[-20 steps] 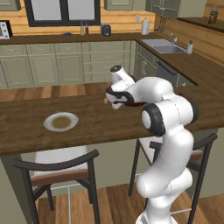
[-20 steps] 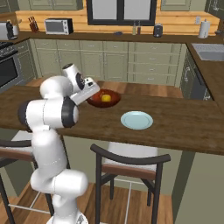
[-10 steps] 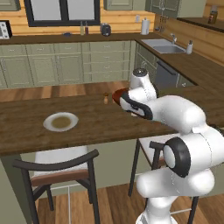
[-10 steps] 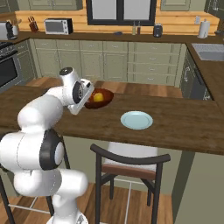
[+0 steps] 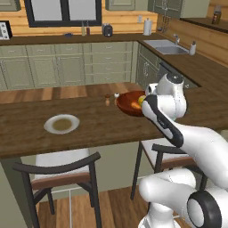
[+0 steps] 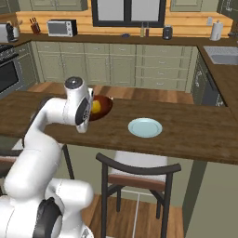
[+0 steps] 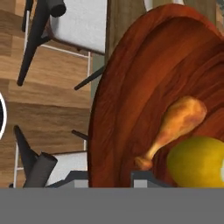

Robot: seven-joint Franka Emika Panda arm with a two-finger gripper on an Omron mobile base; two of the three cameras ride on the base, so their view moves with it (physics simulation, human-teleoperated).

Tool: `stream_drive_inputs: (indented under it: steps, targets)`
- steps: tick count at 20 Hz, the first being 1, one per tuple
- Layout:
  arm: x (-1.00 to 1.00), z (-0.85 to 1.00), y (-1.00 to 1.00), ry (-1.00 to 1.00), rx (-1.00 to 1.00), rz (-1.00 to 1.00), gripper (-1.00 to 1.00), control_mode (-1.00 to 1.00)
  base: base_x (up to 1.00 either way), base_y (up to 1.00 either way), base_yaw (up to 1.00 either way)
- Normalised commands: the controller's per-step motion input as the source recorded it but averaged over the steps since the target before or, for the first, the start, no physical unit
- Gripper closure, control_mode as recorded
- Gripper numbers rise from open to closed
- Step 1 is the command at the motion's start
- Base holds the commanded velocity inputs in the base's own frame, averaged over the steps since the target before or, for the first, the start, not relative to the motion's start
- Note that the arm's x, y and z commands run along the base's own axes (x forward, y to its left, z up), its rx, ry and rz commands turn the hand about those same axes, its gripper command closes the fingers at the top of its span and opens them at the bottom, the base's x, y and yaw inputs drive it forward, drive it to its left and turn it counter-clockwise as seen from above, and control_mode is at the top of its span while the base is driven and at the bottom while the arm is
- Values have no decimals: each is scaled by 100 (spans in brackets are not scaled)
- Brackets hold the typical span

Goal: Pick the chicken drumstick and lemon from their plates and place them in the bowl. Then put the bowl in the fridge.

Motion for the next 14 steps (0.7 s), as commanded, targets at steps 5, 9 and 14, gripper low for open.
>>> stream_drive_inputs:
  steps: [5, 9, 14]
  targets:
    - [-28, 46, -23, 1, 0, -10, 100, -100, 0, 0, 0]
    - [-42, 25, 0, 0, 0, -12, 100, -100, 0, 0, 0]
    - [-52, 21, 0, -2, 7, -3, 100, -100, 0, 0, 0]
